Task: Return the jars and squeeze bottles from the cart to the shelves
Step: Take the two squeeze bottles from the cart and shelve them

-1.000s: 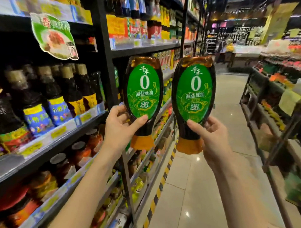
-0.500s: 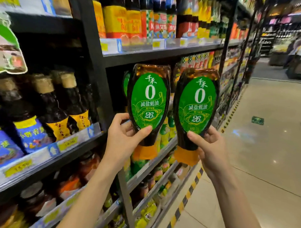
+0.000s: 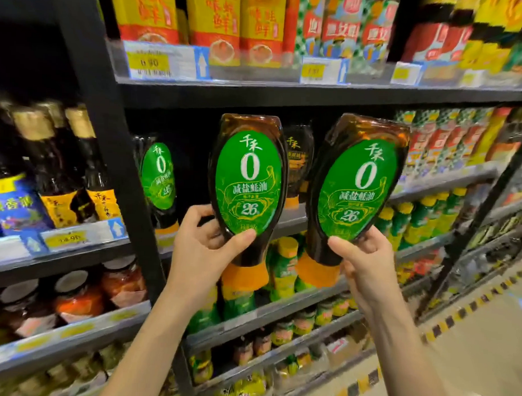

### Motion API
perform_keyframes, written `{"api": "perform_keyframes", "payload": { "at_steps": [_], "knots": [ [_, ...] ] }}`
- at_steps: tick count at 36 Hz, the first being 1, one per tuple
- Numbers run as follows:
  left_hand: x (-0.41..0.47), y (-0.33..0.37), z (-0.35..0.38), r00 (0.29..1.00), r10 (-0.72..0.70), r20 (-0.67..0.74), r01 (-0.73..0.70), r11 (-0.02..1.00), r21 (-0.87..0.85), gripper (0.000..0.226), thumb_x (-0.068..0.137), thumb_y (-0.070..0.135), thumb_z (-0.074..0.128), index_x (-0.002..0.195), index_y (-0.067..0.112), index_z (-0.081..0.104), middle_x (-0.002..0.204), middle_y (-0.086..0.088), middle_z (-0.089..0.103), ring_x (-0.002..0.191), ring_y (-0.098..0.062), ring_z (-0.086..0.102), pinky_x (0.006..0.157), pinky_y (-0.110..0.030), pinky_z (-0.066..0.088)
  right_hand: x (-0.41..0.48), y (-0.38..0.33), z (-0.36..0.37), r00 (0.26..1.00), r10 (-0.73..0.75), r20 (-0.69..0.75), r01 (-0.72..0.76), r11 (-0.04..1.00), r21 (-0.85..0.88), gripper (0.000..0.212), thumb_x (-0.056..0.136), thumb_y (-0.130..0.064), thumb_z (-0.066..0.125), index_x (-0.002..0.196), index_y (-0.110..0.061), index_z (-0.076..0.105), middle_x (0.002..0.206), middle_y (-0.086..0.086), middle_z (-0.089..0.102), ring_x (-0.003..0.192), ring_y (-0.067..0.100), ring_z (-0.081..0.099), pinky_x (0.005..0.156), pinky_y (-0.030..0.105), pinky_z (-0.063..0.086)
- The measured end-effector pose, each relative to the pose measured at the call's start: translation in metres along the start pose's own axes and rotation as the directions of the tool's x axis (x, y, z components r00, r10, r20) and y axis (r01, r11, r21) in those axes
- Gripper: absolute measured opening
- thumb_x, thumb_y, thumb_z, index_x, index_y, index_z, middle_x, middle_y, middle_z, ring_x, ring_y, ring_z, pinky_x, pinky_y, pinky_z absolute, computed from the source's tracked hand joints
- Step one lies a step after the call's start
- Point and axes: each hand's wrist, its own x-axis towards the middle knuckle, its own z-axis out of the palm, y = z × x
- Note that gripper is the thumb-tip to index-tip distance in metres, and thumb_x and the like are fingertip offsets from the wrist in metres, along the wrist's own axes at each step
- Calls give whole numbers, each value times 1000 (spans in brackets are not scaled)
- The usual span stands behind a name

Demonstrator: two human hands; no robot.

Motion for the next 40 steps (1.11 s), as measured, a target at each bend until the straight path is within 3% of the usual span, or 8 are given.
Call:
{"api": "perform_keyframes", "payload": {
  "at_steps": [4,9,14,18,26,31,35,40],
  "knots": [
    [11,-2,-5,997,14,-82,-9,998,57,48,57,20,74,100,16,52,88,10,75,83,-8,71,67,-15,54,36,19,3,999,22,40,-24,999,31,60,25,-40,92,79,-20,76,83,-4,76,80,9,71,67,19,55],
    [26,-4,-14,990,46,-131,-33,995,96,49,59,13,72,104,7,53,90,9,75,82,-8,71,65,-15,54,79,39,15,994,16,105,-13,999,-37,58,27,-19,92,80,-15,70,78,-5,75,75,9,71,63,22,55],
    [45,-7,-26,987,52,-151,-32,991,133,48,59,12,71,103,8,53,91,7,75,82,-10,72,65,-17,55,118,53,30,988,-16,156,23,999,-42,64,28,-35,91,84,-14,68,80,-5,76,78,10,71,67,19,55],
    [56,-9,-31,984,66,-164,-32,979,200,53,55,18,74,102,8,51,92,4,75,82,-12,72,63,-19,55,146,65,36,978,-30,209,57,991,-121,56,34,-6,89,85,-13,66,76,-8,75,76,6,71,66,18,54],
    [65,-14,-30,976,56,-211,-3,969,246,57,54,20,81,101,8,51,87,4,76,78,-10,72,68,-19,55,180,88,39,946,-16,325,92,971,-220,48,50,13,79,92,-5,65,80,-8,75,80,8,70,69,20,55],
    [64,-19,-28,960,81,-266,-15,970,241,57,56,18,90,98,11,52,87,4,76,78,-10,72,66,-17,54,192,99,37,929,9,371,95,960,-262,45,52,9,81,87,-14,65,81,-6,74,82,11,69,74,21,55],
    [64,-20,-28,948,96,-305,-27,974,223,61,47,31,78,99,12,52,89,2,75,81,-12,72,67,-16,54,201,105,35,918,73,390,34,965,-259,49,56,19,76,88,-16,63,78,-8,74,79,6,69,69,17,54],
    [65,-21,-23,940,100,-326,-34,978,204,63,47,29,78,101,13,51,90,1,75,82,-14,72,69,-18,55,213,107,29,890,148,430,33,922,-385,53,55,3,83,101,-12,63,93,-3,72,88,4,68,72,14,53]
  ]
}}
